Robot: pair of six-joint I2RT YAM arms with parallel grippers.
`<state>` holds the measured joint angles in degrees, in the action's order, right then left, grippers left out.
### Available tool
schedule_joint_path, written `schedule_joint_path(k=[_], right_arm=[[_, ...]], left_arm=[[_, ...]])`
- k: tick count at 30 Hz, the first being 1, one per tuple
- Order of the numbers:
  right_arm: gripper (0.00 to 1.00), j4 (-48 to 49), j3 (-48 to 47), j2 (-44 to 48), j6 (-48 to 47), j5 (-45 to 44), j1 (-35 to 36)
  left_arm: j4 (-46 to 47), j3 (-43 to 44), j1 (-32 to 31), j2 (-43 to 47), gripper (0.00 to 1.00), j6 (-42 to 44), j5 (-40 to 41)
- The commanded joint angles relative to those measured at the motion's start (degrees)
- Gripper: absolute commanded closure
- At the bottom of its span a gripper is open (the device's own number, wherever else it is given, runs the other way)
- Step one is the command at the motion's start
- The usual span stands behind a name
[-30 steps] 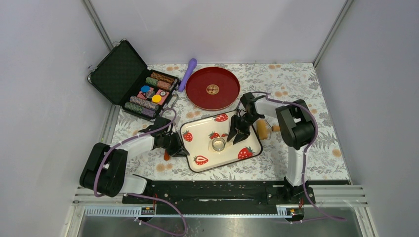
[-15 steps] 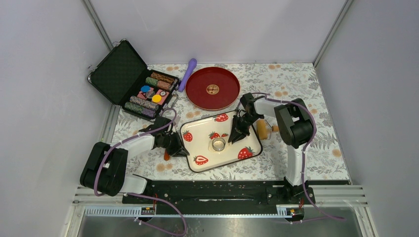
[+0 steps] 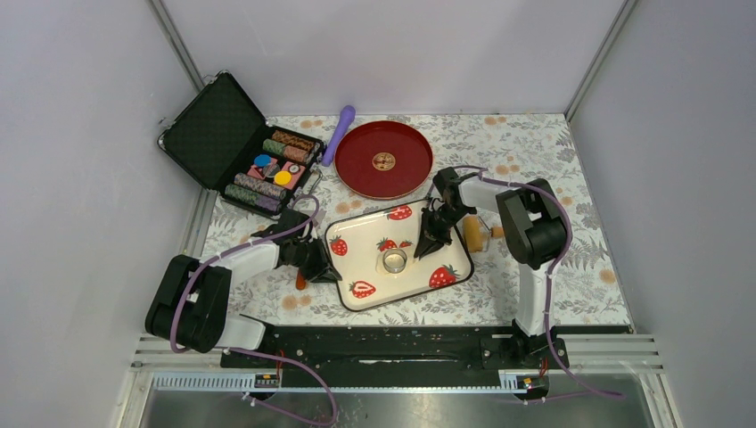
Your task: Roll out the dumpling wrappers from the dough
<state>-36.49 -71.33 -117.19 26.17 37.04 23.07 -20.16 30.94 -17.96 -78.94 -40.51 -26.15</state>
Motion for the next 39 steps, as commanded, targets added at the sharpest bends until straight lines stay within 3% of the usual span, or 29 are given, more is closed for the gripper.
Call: schedule_joint_path(k=[1, 21, 25, 30, 39], right_arm=[[0.87, 1.62, 0.82, 3.12, -1.13, -5.67, -1.19], [0.85, -0.24, -2.95, 4.79, -1.46, -5.32, -3.36], [0.76, -1.47, -2.3, 6.79, -1.75, -5.03, -3.36], [0.56, -1.52, 1.32, 8.72, -2.25, -6.35, -3.38], [0.54, 2.86, 6.2, 8.62, 0.83, -0.62, -3.29]], left_arm=[[-1.28, -0.14, -0.24, -2.02, 1.0, 2.97, 7.02], [-2.16, 0.17, -0.24, -2.09, 1.0, 3.93, 7.54], [-2.16, 0.08, -0.24, -2.04, 1.0, 3.95, 7.52], [-2.15, -0.17, -0.24, -1.84, 1.0, 3.95, 7.67], [-2.16, -0.57, -0.21, -1.62, 1.0, 4.03, 7.72]])
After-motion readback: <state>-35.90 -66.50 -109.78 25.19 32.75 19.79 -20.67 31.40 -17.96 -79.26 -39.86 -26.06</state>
